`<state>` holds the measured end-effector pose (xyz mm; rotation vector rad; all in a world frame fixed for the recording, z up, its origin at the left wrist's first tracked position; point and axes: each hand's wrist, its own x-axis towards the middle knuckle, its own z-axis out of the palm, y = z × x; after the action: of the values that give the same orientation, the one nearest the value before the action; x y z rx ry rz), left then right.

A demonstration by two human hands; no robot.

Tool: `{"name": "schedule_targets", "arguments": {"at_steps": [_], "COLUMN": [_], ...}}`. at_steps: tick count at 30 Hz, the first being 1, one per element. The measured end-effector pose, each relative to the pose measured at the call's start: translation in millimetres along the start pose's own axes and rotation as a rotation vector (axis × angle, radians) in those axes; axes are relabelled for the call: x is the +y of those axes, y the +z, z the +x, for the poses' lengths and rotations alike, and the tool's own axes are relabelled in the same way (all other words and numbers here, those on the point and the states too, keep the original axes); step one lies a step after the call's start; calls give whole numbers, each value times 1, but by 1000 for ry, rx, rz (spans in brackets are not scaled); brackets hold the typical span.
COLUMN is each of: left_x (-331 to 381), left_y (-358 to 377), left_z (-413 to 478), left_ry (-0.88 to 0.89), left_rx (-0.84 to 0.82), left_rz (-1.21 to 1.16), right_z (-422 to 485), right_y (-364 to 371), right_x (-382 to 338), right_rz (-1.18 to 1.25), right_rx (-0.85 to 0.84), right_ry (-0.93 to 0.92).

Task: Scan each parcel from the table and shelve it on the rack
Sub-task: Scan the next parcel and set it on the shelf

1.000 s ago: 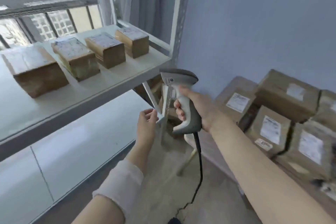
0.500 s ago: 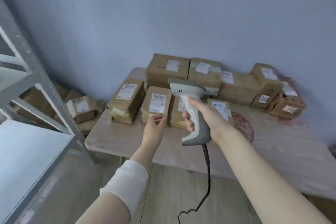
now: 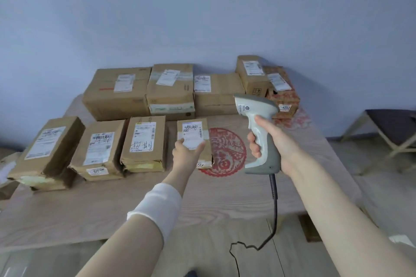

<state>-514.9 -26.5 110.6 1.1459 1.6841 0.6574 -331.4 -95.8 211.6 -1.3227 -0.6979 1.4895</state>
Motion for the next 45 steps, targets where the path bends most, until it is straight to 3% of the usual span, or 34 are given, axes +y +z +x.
{"name": "schedule_targets", "arguments": {"at_steps": [10,20,25,33,45], "left_x": [-15,-58,-64,-56,-31], "left_y": [2,17,18,28,29], "left_z": [101,152,156,148,142], "left_ry": [-202,-437,-439,-404,-322], "left_rx": [11,-77,-101,1,-129], "left_rz": [53,-66,-132,-255,-530], "right_z": [97,182,203,210,192], "right_y": [-3,5,6,5,-6], "right_x": [-25,1,15,6,-2], "right_rz": [-59,-89,-80,-100,-44], "right_rx": [22,-24,-35,-77,-42], "right_ry": [15,228,303,276,243]}}
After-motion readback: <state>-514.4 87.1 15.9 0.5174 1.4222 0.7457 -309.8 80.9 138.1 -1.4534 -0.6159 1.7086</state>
